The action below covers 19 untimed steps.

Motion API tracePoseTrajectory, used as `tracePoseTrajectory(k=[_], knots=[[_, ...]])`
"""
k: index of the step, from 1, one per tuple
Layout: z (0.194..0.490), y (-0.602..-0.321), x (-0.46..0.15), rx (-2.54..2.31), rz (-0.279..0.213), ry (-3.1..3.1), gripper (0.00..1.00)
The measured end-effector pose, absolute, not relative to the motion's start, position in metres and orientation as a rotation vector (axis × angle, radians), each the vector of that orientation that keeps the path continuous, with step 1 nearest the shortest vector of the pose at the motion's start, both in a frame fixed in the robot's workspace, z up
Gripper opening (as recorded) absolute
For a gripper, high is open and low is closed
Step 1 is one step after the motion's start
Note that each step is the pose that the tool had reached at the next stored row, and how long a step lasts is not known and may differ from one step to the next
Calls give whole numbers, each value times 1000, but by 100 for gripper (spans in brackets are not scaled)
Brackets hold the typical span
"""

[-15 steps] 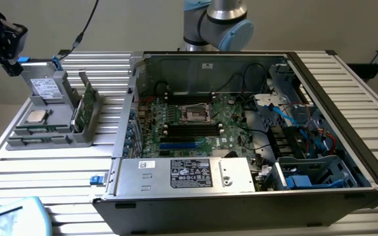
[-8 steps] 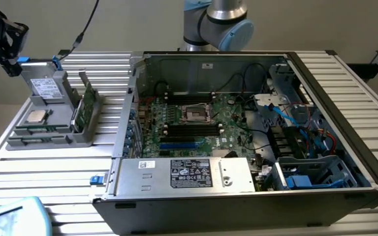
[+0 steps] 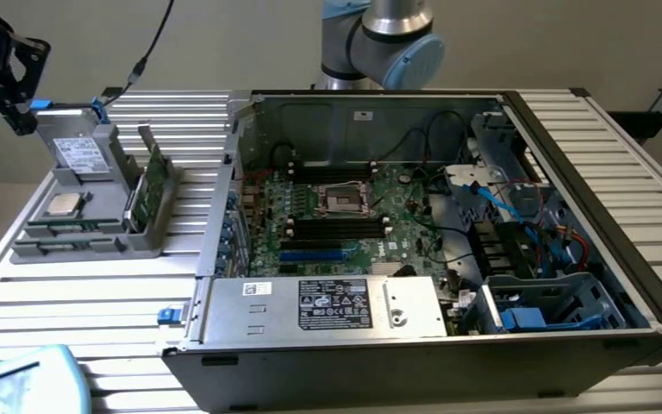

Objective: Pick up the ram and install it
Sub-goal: 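Pick up the ram and move it above insertion slot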

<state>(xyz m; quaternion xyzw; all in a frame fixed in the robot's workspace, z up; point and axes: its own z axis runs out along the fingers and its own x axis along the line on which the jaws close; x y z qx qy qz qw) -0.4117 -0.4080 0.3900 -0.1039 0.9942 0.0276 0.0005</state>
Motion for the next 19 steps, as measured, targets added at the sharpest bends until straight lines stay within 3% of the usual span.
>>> tracePoseTrajectory(k=[19], knots=[[386, -408, -412, -862, 87, 3031, 11]])
